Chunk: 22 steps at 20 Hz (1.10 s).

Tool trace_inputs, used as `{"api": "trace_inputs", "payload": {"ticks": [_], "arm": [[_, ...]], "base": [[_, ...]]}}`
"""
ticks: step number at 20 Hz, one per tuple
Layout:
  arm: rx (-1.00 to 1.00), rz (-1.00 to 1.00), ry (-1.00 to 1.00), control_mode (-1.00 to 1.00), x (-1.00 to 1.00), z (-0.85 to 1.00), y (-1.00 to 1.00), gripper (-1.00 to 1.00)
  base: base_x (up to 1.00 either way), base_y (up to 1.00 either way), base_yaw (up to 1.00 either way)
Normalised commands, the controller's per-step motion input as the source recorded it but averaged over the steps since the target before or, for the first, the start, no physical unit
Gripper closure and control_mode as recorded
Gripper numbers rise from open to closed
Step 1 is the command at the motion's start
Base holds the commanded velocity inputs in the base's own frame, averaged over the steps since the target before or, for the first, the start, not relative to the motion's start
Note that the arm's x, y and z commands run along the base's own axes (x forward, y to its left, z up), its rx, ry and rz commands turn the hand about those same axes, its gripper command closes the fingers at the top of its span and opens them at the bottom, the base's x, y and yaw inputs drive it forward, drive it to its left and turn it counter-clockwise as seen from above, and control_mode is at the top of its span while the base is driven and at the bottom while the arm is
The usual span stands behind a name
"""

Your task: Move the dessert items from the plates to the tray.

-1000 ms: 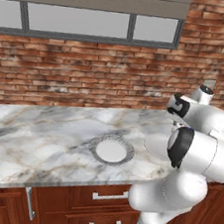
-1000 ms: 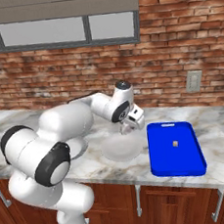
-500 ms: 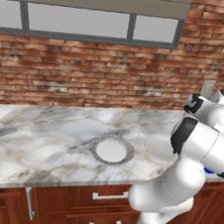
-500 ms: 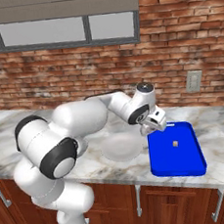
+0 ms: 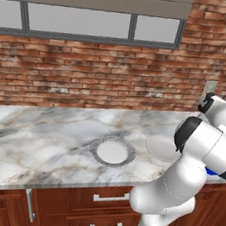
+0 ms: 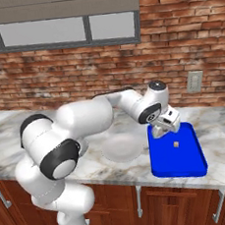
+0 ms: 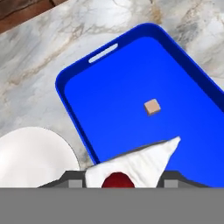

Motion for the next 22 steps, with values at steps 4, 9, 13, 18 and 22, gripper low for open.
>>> {"api": "trace_inputs", "payload": {"ticks": [4, 9, 13, 18, 22], "arm": [[0.0, -0.02, 0.06, -1.0, -0.66, -0.02, -0.19, 1.0], [0.0, -0.03, 0.05, -1.0, -0.55, -0.15, -0.16, 1.0], [0.0, 0.0, 0.14, -1.0, -0.11, -0.09, -0.26, 1.0], [0.0, -0.02, 0.14, -1.0, 0.0, -0.14, -0.11, 1.0], [0.01, -0.01, 0.09, -1.0, 0.0, -0.2, -0.2, 1.0]], "base": [[0.0, 0.0, 0.0], [0.0, 0.0, 0.0], [0.0, 0.0, 0.0], [0.0, 0.0, 0.0], [0.0, 0.0, 0.0]]}}
